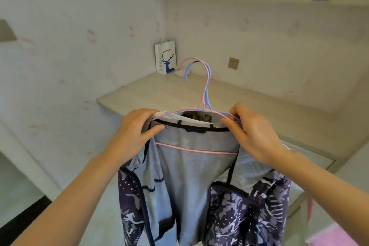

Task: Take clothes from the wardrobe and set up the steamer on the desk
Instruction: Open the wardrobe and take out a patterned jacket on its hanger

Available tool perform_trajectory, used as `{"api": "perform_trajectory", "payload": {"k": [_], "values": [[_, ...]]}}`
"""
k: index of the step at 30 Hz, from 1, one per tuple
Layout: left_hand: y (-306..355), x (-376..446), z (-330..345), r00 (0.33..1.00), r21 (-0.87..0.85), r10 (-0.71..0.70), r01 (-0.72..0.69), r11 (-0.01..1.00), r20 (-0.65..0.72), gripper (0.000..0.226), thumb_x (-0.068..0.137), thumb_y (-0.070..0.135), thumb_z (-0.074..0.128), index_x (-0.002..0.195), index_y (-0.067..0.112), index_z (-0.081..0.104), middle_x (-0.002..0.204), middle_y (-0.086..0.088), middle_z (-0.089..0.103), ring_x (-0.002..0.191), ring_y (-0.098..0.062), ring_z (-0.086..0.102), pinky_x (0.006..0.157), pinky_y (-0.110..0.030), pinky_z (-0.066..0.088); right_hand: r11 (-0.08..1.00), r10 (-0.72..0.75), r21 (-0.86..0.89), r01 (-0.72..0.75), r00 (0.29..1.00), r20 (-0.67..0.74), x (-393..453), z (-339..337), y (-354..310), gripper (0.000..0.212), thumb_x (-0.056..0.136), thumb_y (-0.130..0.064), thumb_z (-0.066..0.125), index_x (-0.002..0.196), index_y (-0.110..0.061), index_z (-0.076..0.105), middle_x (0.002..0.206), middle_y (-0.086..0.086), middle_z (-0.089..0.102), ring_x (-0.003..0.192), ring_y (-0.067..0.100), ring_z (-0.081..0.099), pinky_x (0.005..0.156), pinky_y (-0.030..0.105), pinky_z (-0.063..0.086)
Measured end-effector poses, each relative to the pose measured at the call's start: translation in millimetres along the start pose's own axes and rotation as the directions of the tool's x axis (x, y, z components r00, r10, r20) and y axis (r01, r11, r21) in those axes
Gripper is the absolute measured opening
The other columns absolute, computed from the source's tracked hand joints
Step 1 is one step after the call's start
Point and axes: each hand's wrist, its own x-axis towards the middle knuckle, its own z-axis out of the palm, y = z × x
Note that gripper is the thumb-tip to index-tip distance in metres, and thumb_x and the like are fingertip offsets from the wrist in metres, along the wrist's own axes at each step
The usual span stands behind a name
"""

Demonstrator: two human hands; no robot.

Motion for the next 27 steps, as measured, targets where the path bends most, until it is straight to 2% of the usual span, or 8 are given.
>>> {"api": "perform_trajectory", "payload": {"k": [2,6,10,15,18,20,24,27], "values": [[-26,2,-7,1.0,-0.025,-0.027,0.027,0.999,-0.001,0.045,0.084,0.058,0.045,0.107,0.022,0.059,0.096,0.009,0.06,0.088,-0.009,0.052,0.078,-0.012,0.036,1.0,0.0,0.012,0.0,1.0,-0.009,13,13,-3,0.019,0.095,-0.041,0.048,0.088,-0.023,0.046,0.075,-0.009,0.054,0.067,0.021,0.052,0.055,0.035,0.035],[-58,9,-13,0.997,-0.015,-0.027,0.026,1.0,-0.066,0.033,0.094,0.049,0.045,0.09,0.018,0.056,0.079,0.007,0.052,0.072,-0.011,0.05,0.064,-0.023,0.037,0.999,-0.014,0.033,0.014,1.0,-0.007,39,38,-11,0.019,0.094,-0.04,0.048,0.087,-0.023,0.045,0.071,-0.012,0.051,0.064,0.013,0.05,0.054,0.033,0.034],[-79,20,-14,0.987,0.019,-0.026,0.03,0.999,-0.161,0.029,0.094,0.041,0.047,0.089,0.016,0.061,0.071,0.012,0.05,0.06,-0.01,0.047,0.056,-0.026,0.033,0.998,-0.013,0.068,0.012,1.0,0.018,67,59,-11,0.022,0.093,-0.043,0.046,0.088,-0.021,0.047,0.072,-0.008,0.053,0.065,0.015,0.051,0.056,0.035,0.039],[-103,39,-20,0.927,-0.006,-0.009,0.007,1.0,-0.374,0.02,0.093,0.028,0.057,0.088,0.011,0.067,0.059,0.02,0.043,0.049,-0.006,0.043,0.055,-0.021,0.031,0.99,-0.056,0.128,0.055,0.998,0.006,114,81,-8,0.029,0.089,-0.053,0.048,0.089,-0.024,0.049,0.075,-0.008,0.055,0.067,0.015,0.052,0.059,0.037,0.044],[-125,55,-23,0.908,0.01,-0.017,0.023,1.0,-0.419,0.02,0.092,0.029,0.057,0.089,0.012,0.068,0.063,0.017,0.048,0.053,-0.007,0.044,0.063,-0.034,0.04,0.989,-0.05,0.139,0.049,0.999,0.002,146,95,3,0.037,0.084,-0.062,0.054,0.1,-0.029,0.051,0.088,-0.007,0.061,0.077,0.016,0.056,0.067,0.034,0.047],[-143,67,-26,0.894,0.015,-0.049,0.062,0.998,-0.446,0.021,0.093,0.031,0.055,0.088,0.014,0.067,0.068,0.015,0.051,0.057,-0.01,0.045,0.068,-0.042,0.043,0.992,-0.047,0.119,0.042,0.998,0.039,165,105,13,0.048,0.081,-0.069,0.049,0.107,-0.029,0.053,0.094,-0.008,0.062,0.083,0.016,0.058,0.072,0.035,0.047],[-180,100,-29,0.875,0.01,-0.107,0.127,0.992,-0.472,0.019,0.092,0.034,0.054,0.089,0.019,0.065,0.069,0.017,0.054,0.06,-0.012,0.048,0.074,-0.051,0.046,0.993,-0.041,0.115,0.034,0.997,0.061,202,131,38,0.053,0.085,-0.067,0.035,0.111,-0.024,0.053,0.095,-0.004,0.062,0.084,0.018,0.058,0.076,0.043,0.049],[-206,132,-27,0.871,0.04,-0.113,0.15,0.988,-0.479,0.022,0.092,0.035,0.053,0.089,0.018,0.066,0.073,0.013,0.057,0.061,-0.018,0.054,0.072,-0.052,0.047,0.995,-0.061,0.087,0.056,0.996,0.066,238,157,54,0.048,0.092,-0.059,0.033,0.118,-0.023,0.05,0.107,-0.002,0.061,0.092,0.02,0.059,0.079,0.042,0.049]]}}
